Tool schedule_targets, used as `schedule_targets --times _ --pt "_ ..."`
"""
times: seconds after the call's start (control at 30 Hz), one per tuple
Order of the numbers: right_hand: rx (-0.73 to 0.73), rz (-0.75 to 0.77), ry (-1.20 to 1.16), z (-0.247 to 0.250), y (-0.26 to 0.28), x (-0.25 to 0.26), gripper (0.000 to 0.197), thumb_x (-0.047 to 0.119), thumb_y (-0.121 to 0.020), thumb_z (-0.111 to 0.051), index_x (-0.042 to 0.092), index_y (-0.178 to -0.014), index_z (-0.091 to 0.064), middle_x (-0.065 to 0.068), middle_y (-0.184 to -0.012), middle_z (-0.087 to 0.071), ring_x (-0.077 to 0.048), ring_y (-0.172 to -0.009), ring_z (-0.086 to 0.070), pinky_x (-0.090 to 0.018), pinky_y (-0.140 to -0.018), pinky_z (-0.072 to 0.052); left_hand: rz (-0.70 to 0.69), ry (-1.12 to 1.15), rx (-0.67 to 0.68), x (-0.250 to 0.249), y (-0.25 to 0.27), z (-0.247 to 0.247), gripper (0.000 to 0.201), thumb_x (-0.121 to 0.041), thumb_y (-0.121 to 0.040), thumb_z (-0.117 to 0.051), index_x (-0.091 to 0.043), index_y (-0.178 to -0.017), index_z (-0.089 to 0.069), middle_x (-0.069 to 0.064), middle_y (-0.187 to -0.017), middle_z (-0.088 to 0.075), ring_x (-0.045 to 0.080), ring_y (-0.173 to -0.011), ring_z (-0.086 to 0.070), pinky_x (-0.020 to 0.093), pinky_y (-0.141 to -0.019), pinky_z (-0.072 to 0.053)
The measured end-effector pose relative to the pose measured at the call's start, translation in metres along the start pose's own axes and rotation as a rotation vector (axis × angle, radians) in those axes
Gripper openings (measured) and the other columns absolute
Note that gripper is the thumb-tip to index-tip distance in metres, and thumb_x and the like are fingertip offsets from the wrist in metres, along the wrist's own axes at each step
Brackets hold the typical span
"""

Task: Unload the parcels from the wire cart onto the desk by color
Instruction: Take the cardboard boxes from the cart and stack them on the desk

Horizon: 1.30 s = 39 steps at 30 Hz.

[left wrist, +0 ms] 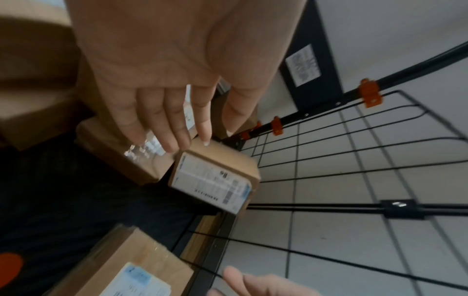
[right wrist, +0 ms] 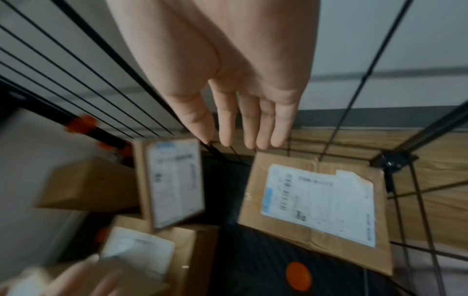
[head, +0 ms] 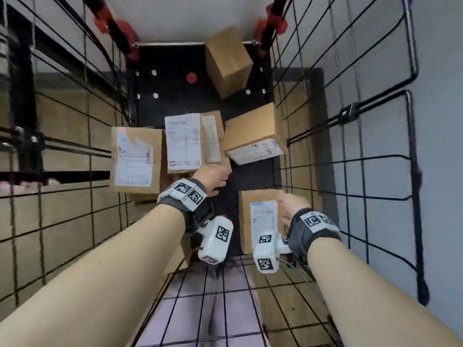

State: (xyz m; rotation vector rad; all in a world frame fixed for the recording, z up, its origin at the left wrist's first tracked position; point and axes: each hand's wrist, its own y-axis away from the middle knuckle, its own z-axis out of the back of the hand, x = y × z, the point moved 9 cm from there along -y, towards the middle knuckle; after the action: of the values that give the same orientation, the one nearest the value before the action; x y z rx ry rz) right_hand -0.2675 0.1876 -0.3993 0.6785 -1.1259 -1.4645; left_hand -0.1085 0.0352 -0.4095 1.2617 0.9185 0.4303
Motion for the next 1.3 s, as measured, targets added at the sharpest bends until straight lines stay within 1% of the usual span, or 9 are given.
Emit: schedule_targets --times 0.23,0.4,0.53,0.73,0.87,1.03,1.13,1.2,1.3 --pt "-0.216 -0.081 0.081 -0.016 -0.034 -0.02 0.038 0.013 -0.094 -0.045 0.004 -0.131 -0.05 -0.016 -0.131 -0.054 -0.031 -0.117 -0.053 -0.028 -0.08 -0.038 0.209 0.038 -0.051 0.063 -0.057 -0.02 0.006 -0.017 -0.093 -0.053 -0.012 -0.097 -0.054 0.007 -0.105 -0.051 0.015 -0.082 -0.052 0.035 -0.082 -0.042" --pt "-0.213 -0.134 -0.057 -0.029 -0.042 -0.027 0.041 0.007 -0.09 -0.049 0.007 -0.131 -0.045 -0.013 -0.116 -0.06 -0.029 -0.1 -0.057 -0.025 -0.074 -0.033 0.299 0.066 0.018 0.096 -0.065 -0.04 0.047 -0.038 -0.092 -0.054 -0.01 -0.129 -0.049 0.009 -0.12 -0.052 0.024 -0.11 -0.052 0.04 -0.085 -0.048" --pt "-0.262 -0.103 0.066 -0.015 -0.049 -0.026 0.026 0.008 -0.091 -0.045 0.005 -0.115 -0.055 -0.012 -0.106 -0.059 -0.029 -0.09 -0.056 -0.022 -0.067 -0.035 0.299 0.104 0.056 0.099 -0.065 -0.043 0.054 -0.049 -0.092 -0.048 -0.014 -0.134 -0.047 0.009 -0.124 -0.051 0.023 -0.109 -0.052 0.044 -0.097 -0.044" --pt "-0.189 -0.104 0.074 -0.022 -0.04 -0.021 0.059 0.01 -0.092 -0.043 0.017 -0.147 -0.025 -0.009 -0.145 -0.042 -0.031 -0.125 -0.047 -0.032 -0.091 -0.041 0.277 0.074 0.1 0.094 -0.064 -0.043 0.055 -0.047 -0.092 -0.049 -0.016 -0.137 -0.043 0.009 -0.131 -0.052 0.025 -0.118 -0.051 0.046 -0.1 -0.042" --pt "-0.044 -0.094 0.206 -0.017 -0.046 -0.013 0.042 0.009 -0.095 -0.042 -0.003 -0.134 -0.046 -0.019 -0.14 -0.047 -0.032 -0.129 -0.045 -0.034 -0.105 -0.04 0.279 0.083 0.133 0.096 -0.06 -0.044 0.052 -0.055 -0.088 -0.05 -0.023 -0.13 -0.047 0.007 -0.126 -0.055 0.025 -0.116 -0.052 0.048 -0.104 -0.037" --pt "0.047 -0.07 0.164 -0.029 -0.037 -0.005 0.04 -0.001 -0.086 -0.051 0.0 -0.125 -0.054 -0.02 -0.13 -0.055 -0.034 -0.121 -0.052 -0.043 -0.1 -0.045 0.261 0.089 0.145 0.093 -0.049 -0.036 0.053 -0.05 -0.083 -0.061 -0.021 -0.126 -0.052 0.003 -0.123 -0.054 0.022 -0.115 -0.05 0.045 -0.101 -0.04" --pt "-0.008 -0.113 0.119 -0.025 -0.022 -0.004 0.03 -0.003 -0.077 -0.059 0.006 -0.105 -0.059 -0.014 -0.101 -0.062 -0.025 -0.087 -0.059 -0.036 -0.078 -0.048 0.173 0.124 0.106 0.078 -0.036 -0.023 0.068 -0.031 -0.076 -0.075 -0.012 -0.135 -0.045 0.007 -0.131 -0.055 0.021 -0.117 -0.052 0.043 -0.098 -0.045" --pt "0.028 -0.078 0.021 -0.025 -0.011 -0.003 0.052 -0.004 -0.067 -0.062 0.011 -0.117 -0.056 -0.01 -0.109 -0.062 -0.023 -0.095 -0.058 -0.035 -0.08 -0.045 0.092 0.072 0.097 0.058 -0.021 -0.014 0.094 -0.026 -0.07 -0.081 -0.01 -0.145 -0.027 0.008 -0.136 -0.05 0.022 -0.122 -0.049 0.042 -0.101 -0.042" --pt "0.096 -0.01 -0.069 -0.021 0.02 0.003 0.086 -0.008 -0.063 -0.064 0.025 -0.138 -0.038 -0.004 -0.124 -0.058 -0.027 -0.116 -0.053 -0.044 -0.1 -0.04 -0.082 -0.09 0.087 0.016 0.013 0.0 0.092 -0.035 -0.064 -0.084 -0.014 -0.141 -0.037 0.009 -0.132 -0.055 0.021 -0.116 -0.054 0.033 -0.098 -0.043"
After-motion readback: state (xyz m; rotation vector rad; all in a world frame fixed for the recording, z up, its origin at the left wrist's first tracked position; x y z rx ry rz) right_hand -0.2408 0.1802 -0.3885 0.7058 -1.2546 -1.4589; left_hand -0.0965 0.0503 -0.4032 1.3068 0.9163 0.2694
